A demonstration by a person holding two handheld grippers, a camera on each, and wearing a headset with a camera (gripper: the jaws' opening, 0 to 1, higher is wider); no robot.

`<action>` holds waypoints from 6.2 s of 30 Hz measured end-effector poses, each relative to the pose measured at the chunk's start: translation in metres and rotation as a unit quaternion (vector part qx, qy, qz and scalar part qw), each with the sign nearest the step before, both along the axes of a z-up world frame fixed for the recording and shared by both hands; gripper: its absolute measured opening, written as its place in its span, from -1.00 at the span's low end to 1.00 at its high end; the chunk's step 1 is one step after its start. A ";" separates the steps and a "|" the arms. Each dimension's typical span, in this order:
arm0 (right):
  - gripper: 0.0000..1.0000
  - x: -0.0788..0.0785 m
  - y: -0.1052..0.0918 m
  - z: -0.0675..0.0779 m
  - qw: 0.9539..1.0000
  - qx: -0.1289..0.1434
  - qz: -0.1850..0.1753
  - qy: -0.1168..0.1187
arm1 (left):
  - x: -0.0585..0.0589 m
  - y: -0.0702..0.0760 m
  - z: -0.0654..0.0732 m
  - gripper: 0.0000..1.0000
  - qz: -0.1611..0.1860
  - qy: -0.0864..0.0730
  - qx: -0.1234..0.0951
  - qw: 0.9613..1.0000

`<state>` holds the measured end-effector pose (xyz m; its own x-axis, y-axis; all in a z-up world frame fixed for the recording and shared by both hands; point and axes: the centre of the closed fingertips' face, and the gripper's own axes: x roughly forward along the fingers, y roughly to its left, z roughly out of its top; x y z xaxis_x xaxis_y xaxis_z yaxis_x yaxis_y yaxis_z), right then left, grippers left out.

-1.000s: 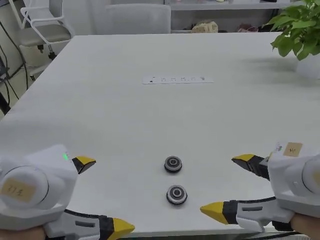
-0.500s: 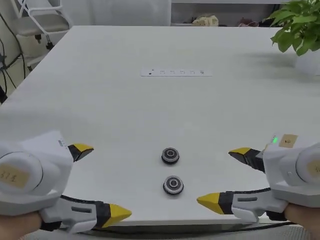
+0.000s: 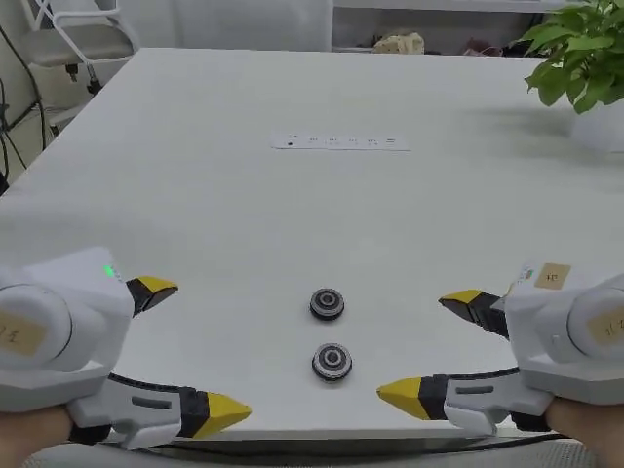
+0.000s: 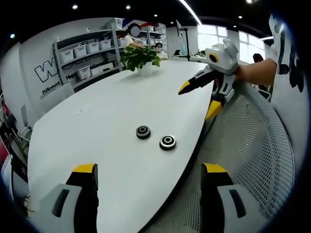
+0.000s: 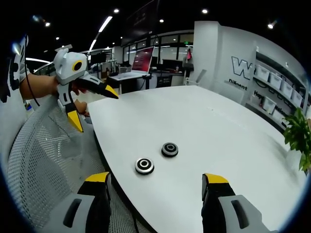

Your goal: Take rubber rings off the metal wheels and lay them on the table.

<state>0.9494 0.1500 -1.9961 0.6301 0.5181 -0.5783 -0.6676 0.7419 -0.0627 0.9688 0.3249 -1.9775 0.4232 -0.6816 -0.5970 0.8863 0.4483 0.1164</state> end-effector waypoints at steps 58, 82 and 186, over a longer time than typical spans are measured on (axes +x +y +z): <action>0.51 0.044 -0.013 -0.002 1.000 0.017 0.022 -0.009 | 0.037 -0.039 0.015 0.47 -0.049 0.036 -0.047 0.997; 0.43 0.048 0.005 -0.029 0.997 0.029 0.073 0.006 | 0.043 -0.071 -0.008 0.32 -0.100 0.065 -0.045 0.992; -0.40 0.029 0.050 -0.080 0.975 0.084 0.188 0.085 | 0.014 -0.125 -0.086 -0.85 -0.222 0.051 0.005 0.974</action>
<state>0.9788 0.2001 -2.0759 0.2798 0.7907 -0.5445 -0.8844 0.4330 0.1743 0.9826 0.2004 -2.0637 0.0269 -0.7780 -0.6276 0.9996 0.0183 0.0201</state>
